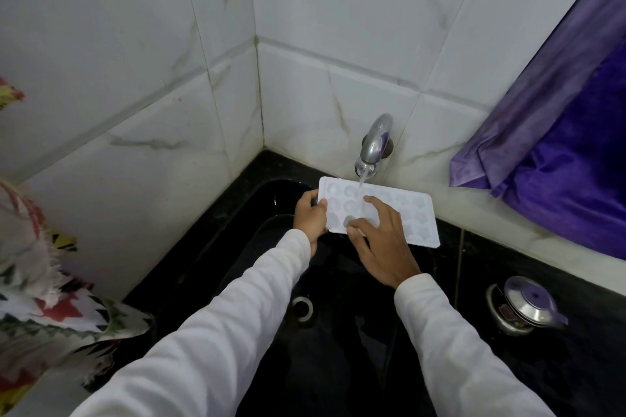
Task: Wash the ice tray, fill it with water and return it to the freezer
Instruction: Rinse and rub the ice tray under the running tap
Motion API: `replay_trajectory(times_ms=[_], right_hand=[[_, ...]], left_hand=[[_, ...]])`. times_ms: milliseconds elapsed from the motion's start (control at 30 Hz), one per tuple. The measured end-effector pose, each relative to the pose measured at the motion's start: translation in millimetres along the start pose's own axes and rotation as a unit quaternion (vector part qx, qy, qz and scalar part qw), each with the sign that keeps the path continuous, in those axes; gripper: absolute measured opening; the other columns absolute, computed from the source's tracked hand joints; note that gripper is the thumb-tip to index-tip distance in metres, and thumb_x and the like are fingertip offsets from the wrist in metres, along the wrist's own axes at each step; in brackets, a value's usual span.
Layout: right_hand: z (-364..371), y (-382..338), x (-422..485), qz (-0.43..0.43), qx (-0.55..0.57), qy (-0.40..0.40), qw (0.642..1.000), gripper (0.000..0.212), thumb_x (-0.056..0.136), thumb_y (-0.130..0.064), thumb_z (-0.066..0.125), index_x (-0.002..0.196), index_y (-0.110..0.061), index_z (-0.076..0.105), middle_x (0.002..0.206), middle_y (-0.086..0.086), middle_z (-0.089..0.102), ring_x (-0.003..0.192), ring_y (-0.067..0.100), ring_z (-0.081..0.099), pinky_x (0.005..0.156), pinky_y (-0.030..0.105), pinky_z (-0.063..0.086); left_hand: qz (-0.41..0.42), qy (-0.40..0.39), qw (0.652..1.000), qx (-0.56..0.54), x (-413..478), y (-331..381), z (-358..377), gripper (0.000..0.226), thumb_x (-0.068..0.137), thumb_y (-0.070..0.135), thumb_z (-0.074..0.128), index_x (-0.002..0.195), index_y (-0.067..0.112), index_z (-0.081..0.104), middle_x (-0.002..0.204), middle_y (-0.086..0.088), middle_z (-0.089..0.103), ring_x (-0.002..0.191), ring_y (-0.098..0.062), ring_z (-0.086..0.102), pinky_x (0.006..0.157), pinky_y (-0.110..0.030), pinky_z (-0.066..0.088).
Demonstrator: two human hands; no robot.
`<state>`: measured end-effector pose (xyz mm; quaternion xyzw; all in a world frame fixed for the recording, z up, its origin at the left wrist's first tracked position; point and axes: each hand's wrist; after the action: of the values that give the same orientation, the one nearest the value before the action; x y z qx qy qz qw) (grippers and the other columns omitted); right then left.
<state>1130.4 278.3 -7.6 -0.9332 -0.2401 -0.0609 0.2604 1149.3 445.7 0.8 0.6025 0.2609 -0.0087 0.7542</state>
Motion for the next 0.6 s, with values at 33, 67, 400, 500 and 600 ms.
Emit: replay_trajectory(times_ms=[33, 67, 400, 500, 600], right_hand=[[0, -1, -2, -0.005, 0.015, -0.008, 1.000, 0.029, 0.102, -0.043, 0.043, 0.116, -0.032, 0.066, 0.155, 0.001, 0.026, 0.143, 0.021, 0.018, 0.116, 0.039, 0.022], [0, 0, -4, 0.004, 0.037, -0.014, 0.999, 0.029, 0.103, -0.042, 0.045, 0.122, -0.032, 0.064, 0.156, -0.001, 0.024, 0.144, 0.018, 0.016, 0.116, 0.034, 0.019], [-24, 41, -47, 0.338, 0.111, 0.146, 0.923, 0.067, 0.092, -0.047, 0.052, 0.142, -0.002, 0.047, 0.147, 0.022, 0.041, 0.135, 0.040, 0.039, 0.113, 0.035, 0.026], [-21, 46, -64, 0.388, 0.204, 0.073, 0.896, 0.053, 0.098, -0.038, 0.058, 0.144, -0.013, 0.050, 0.138, 0.011, 0.059, 0.126, 0.030, 0.055, 0.108, 0.037, 0.038], [-15, 51, -78, 0.384, 0.218, 0.068, 0.895, 0.040, 0.097, -0.036, 0.061, 0.132, -0.017, 0.063, 0.125, 0.005, 0.067, 0.115, 0.025, 0.063, 0.103, 0.038, 0.047]], left_hand=[[-0.002, 0.002, 1.000, 0.000, 0, -1, -2, 0.025, 0.102, 0.012, 0.043, 0.123, 0.016, 0.055, 0.118, -0.008, 0.064, 0.104, -0.026, 0.065, 0.085, -0.044, 0.059], [-0.005, 0.001, 1.000, 0.000, -1, -3, -5, 0.025, 0.102, 0.012, 0.043, 0.124, 0.016, 0.055, 0.117, -0.008, 0.064, 0.105, -0.026, 0.065, 0.086, -0.044, 0.059], [-0.018, -0.025, 0.999, 0.015, -14, -27, -44, 0.025, 0.103, 0.015, 0.042, 0.123, 0.018, 0.056, 0.119, -0.007, 0.065, 0.106, -0.025, 0.066, 0.082, -0.040, 0.059], [-0.013, -0.042, 0.999, 0.023, -25, -34, -48, 0.025, 0.103, 0.013, 0.042, 0.125, 0.016, 0.055, 0.112, -0.006, 0.067, 0.099, -0.022, 0.067, 0.079, -0.039, 0.059], [-0.005, -0.044, 0.998, 0.039, -33, -42, -52, 0.024, 0.102, 0.012, 0.043, 0.122, 0.015, 0.056, 0.103, -0.006, 0.069, 0.089, -0.020, 0.068, 0.077, -0.039, 0.058]])
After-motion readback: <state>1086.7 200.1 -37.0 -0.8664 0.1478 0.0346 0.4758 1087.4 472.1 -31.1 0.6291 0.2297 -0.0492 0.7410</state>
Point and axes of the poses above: each hand's wrist, its own x-axis towards the middle knuckle, its own z-axis out of the palm, y = z × x
